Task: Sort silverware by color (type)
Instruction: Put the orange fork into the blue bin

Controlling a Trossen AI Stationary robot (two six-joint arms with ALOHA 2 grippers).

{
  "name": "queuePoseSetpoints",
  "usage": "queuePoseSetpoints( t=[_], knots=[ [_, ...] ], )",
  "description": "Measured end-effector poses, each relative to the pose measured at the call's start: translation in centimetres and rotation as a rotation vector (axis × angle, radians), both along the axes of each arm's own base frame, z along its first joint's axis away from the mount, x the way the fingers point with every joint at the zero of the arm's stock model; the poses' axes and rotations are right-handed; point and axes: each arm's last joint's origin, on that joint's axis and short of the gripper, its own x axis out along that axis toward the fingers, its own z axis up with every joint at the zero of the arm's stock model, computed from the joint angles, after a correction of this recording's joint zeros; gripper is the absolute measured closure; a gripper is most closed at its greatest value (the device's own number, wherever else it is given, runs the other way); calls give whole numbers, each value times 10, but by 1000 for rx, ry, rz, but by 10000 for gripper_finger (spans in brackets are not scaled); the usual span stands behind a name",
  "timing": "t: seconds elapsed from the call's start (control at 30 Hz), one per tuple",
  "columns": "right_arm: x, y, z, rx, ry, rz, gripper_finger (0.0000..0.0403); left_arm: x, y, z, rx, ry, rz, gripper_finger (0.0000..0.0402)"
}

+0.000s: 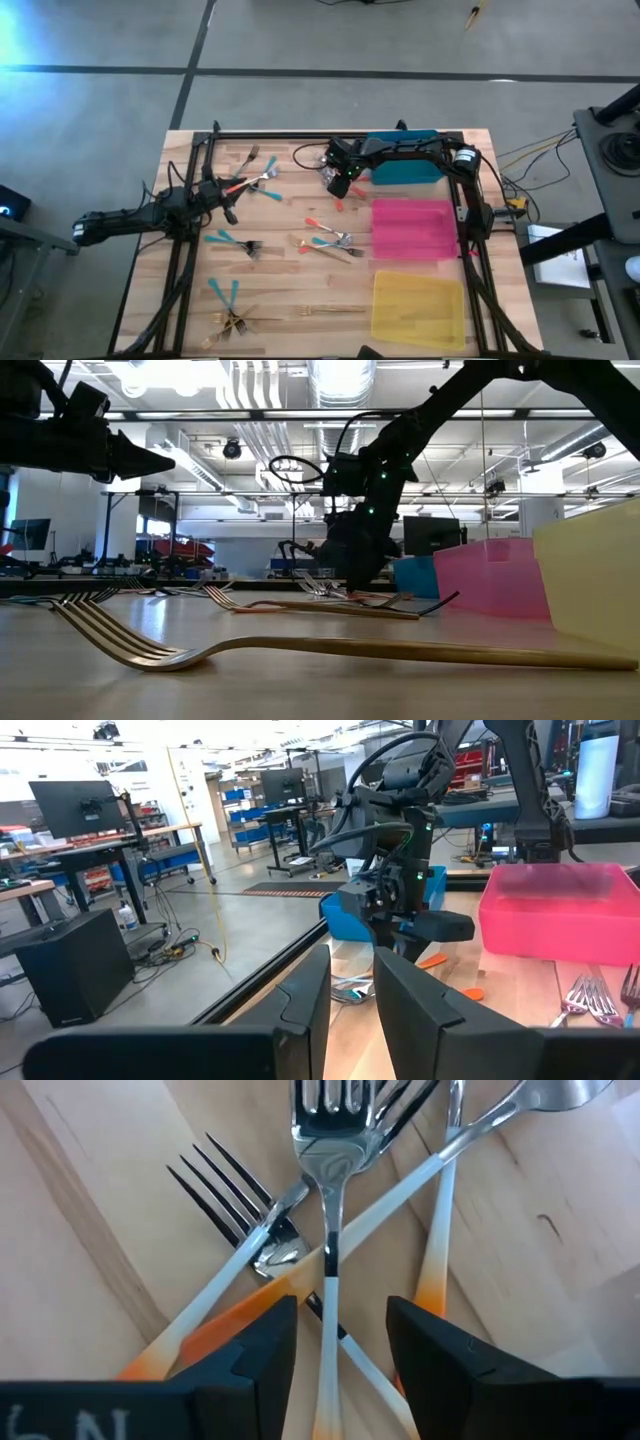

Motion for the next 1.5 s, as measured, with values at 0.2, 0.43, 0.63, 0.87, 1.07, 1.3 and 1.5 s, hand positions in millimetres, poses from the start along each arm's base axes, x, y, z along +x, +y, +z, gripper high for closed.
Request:
queuePoseSetpoints(
  t=[0.2, 0.43, 0.63, 0.87, 1.07, 1.3, 1.5],
  knots=[
    [1, 1, -3, -4, 8, 0, 298, 0, 0, 0, 0, 0, 0, 337],
    [3, -1, -4, -18, -5, -4, 374, 0, 0, 0, 0, 0, 0, 337],
    [2, 0, -1, -19, -10, -6, 391, 0, 0, 0, 0, 0, 0, 337],
    [-4, 2, 26, -36, -57, -17, 393, 0, 0, 0, 0, 0, 0, 337],
    [-12, 6, 65, -81, -152, -21, 393, 0, 0, 0, 0, 0, 0, 337],
    [-44, 6, 114, -280, -94, -71, 393, 0, 0, 0, 0, 0, 0, 337],
    [-92, -1, 138, -316, 99, -162, 393, 0, 0, 0, 0, -1, 0, 337]
  ],
)
